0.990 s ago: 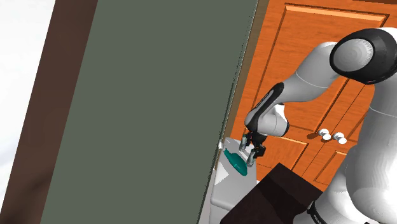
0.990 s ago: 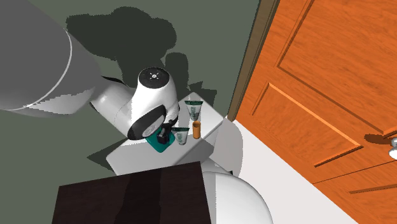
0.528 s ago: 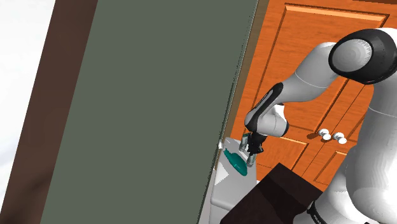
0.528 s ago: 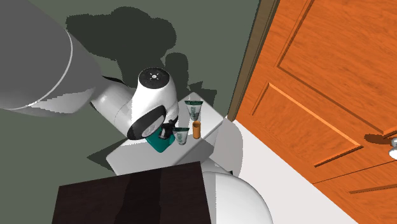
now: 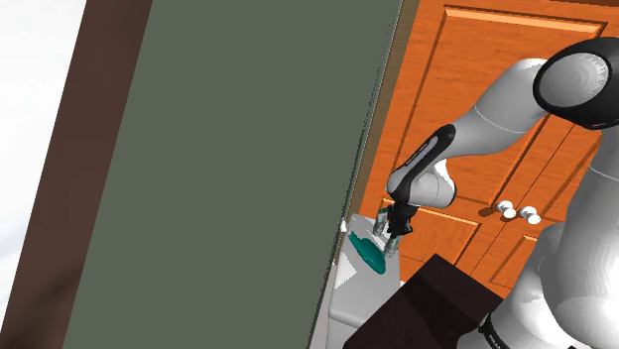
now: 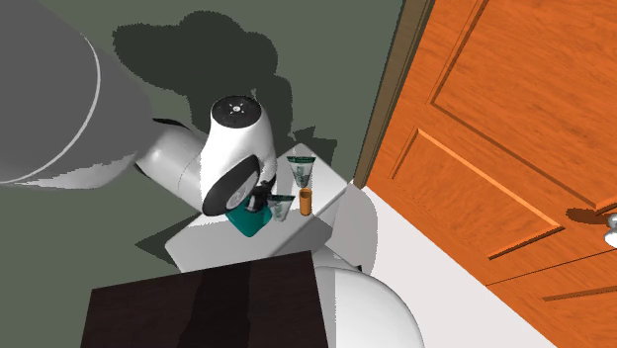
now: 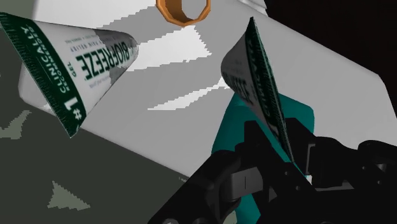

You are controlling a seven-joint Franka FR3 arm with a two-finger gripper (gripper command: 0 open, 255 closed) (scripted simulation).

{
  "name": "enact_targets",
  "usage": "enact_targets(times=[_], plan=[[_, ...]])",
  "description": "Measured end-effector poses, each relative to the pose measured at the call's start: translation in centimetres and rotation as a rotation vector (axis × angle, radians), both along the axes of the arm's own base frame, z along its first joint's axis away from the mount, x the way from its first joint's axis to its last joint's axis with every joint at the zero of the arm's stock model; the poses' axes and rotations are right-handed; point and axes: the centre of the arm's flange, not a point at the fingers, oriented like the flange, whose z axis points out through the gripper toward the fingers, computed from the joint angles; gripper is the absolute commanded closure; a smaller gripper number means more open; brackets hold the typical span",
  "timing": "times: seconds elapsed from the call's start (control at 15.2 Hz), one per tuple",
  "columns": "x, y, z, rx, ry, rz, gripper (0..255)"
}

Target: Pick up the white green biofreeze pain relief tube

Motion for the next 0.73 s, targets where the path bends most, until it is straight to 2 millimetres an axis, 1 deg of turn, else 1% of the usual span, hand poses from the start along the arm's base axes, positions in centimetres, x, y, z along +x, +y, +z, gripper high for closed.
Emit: enact_targets(times=[0.66, 0.73], plan=[[0.1, 0.0, 5.3, 0.002, 0.000, 0.000, 255], [0.1, 0.0, 5.6, 0.001, 0.000, 0.000, 255]])
